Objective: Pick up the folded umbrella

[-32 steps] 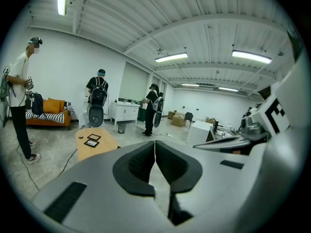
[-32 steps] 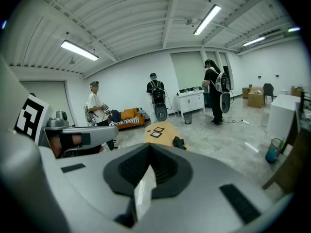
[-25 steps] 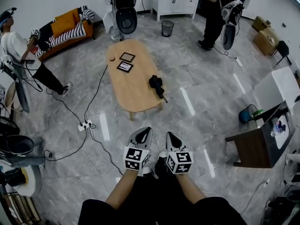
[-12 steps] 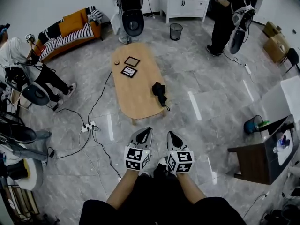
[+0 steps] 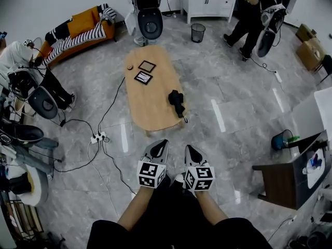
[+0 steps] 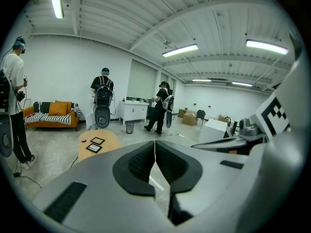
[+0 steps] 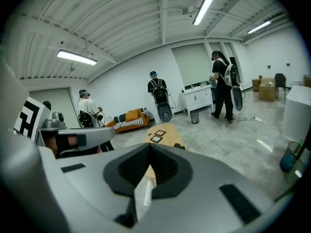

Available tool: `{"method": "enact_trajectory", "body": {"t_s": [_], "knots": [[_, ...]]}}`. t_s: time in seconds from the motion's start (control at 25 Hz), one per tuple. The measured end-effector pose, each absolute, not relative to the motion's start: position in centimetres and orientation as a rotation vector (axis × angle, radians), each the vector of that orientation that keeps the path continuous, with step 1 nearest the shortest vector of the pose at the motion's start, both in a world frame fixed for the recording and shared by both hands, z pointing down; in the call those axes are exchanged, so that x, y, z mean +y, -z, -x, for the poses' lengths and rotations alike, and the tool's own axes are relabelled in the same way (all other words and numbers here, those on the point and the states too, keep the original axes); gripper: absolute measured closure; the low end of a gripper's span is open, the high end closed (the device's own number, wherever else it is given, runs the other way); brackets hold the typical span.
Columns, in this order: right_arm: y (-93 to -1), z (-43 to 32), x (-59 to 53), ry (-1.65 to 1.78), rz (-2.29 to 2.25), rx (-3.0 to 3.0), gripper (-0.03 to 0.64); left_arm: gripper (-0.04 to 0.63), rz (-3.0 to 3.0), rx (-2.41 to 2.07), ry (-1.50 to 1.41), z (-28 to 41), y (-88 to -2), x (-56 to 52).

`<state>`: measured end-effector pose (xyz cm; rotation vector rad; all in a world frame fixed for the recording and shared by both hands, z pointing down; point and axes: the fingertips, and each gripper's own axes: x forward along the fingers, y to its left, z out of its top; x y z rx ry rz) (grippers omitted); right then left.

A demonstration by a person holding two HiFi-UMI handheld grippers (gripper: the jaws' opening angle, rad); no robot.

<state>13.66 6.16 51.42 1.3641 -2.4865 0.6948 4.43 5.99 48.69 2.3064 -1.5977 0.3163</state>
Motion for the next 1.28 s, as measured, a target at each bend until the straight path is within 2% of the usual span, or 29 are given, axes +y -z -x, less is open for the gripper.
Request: {"method": "enact_trajectory", "body": {"t_s": [0.64, 1.28], "knots": [[-52.3, -12.4, 0.7, -0.691, -1.393, -2.434, 0.607, 0.578, -2.322, -1.532, -0.281, -3.5, -49.7, -0.2], [-52.5, -5.6, -8.2, -0.634, -1.421, -2.375, 0.607, 0.578, -2.354, -1.454, -0.253, 3.0, -50.8, -9.4]]}}
